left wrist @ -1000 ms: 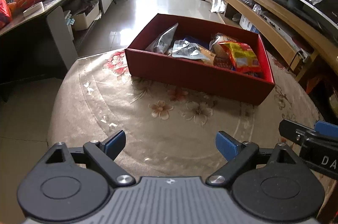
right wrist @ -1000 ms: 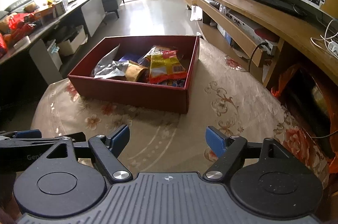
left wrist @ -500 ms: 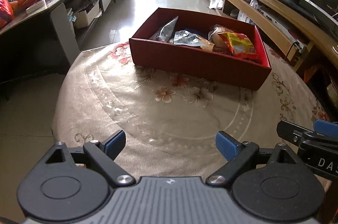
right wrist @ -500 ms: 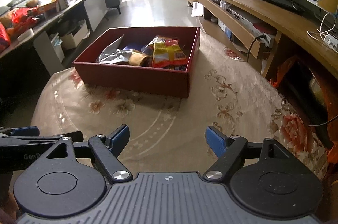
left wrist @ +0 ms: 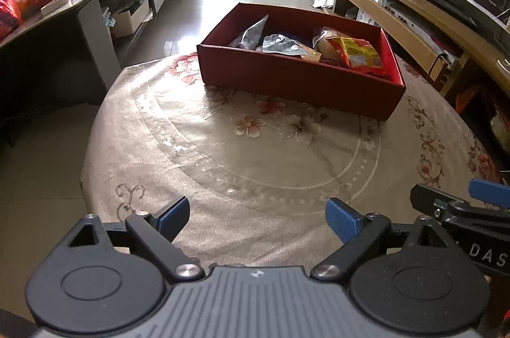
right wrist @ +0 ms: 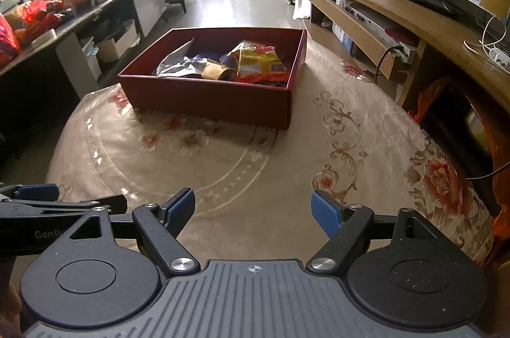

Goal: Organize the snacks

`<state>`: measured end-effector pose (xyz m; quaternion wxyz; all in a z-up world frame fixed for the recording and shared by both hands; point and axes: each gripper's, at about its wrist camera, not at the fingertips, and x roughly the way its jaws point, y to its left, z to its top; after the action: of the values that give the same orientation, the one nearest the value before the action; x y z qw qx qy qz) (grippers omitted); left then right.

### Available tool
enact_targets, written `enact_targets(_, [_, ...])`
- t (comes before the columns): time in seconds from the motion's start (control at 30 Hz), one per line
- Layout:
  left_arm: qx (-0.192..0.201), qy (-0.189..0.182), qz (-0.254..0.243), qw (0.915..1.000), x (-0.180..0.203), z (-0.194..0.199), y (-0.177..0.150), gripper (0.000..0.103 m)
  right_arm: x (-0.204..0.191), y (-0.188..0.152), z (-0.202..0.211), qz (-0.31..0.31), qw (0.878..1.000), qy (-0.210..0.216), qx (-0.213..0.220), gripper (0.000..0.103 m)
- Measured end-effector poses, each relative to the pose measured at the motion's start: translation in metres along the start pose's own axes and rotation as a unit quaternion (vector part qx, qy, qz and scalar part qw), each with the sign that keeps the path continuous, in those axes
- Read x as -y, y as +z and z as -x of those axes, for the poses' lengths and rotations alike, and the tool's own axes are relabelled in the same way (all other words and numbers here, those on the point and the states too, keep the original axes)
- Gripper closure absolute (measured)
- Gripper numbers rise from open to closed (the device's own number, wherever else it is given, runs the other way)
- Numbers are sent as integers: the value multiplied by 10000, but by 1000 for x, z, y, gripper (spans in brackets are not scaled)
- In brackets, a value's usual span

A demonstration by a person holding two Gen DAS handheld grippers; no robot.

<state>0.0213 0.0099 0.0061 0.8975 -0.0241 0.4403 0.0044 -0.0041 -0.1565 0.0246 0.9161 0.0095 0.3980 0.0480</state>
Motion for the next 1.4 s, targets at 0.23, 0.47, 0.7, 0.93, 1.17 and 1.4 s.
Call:
enact_targets(0.23, [67,33,-17,10000,-1,3,-4,8,-4,-5,1,77,10000,12,-29,18])
enact_targets(0.47, [158,56,-55,9998,-1,6,-6,8,-4,-7,4,92,10000,33,-15,18])
enact_targets(0.7, [216,84,-79,9997,0,9,-8,8,-5,-7,5,88,9999,57,4,18])
enact_targets(0.93, [135,32,29,9999,-3,7,-6,9,-4,-7,6,102,9999,83,15,18])
enact_targets(1.17, [84,-39,74,9999,-5,7,-6,8,-3,-6,6,103,9999,98,29,18])
enact_targets(1.4, [199,-17,42,9998,-4,9,-7,8,-3,-5,7,116,9999,101,28,18])
